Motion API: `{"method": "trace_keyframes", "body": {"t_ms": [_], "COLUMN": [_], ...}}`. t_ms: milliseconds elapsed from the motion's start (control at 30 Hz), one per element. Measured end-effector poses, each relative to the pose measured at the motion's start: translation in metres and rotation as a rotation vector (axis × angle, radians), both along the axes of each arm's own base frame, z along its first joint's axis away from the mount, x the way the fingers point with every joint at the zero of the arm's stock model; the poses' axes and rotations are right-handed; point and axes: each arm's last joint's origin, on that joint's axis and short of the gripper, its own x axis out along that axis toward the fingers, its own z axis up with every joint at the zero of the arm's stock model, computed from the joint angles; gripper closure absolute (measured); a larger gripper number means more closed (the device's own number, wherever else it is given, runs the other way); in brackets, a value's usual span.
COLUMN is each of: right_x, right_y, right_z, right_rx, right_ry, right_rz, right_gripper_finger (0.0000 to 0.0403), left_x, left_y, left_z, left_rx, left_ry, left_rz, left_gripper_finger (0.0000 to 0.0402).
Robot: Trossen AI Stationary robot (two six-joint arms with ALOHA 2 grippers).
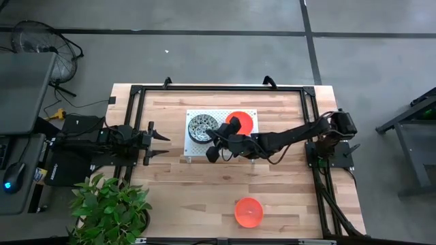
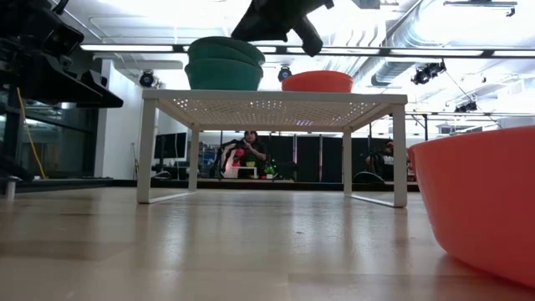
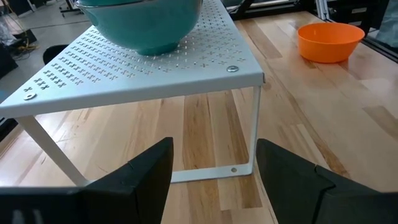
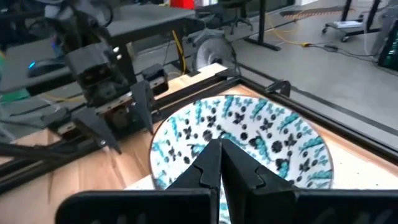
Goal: Pick & Place Mini bowls
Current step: Stack the white patterned bowl on the white patterned bowl on the shelf
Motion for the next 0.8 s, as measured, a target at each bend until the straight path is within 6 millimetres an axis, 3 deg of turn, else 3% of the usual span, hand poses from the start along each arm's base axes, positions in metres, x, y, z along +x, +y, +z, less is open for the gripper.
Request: {"method": "trace_keyframes", "body": {"t_ms": [800], "right_x": [0.003], "right_y": [-0.004], "right_z": [-0.012], "right_rx": [-0.020], "right_ry": [0.058], "right_rz": [-0.016], "right_gripper_finger": [0.0403], "left_x": [0.000], "left_y": [0.000], "left_z": [0.000], "left_rx": [0.000], "left_ry": [0.000], "left_rz": [0.001], "left_gripper_finger": [0.0176]}}
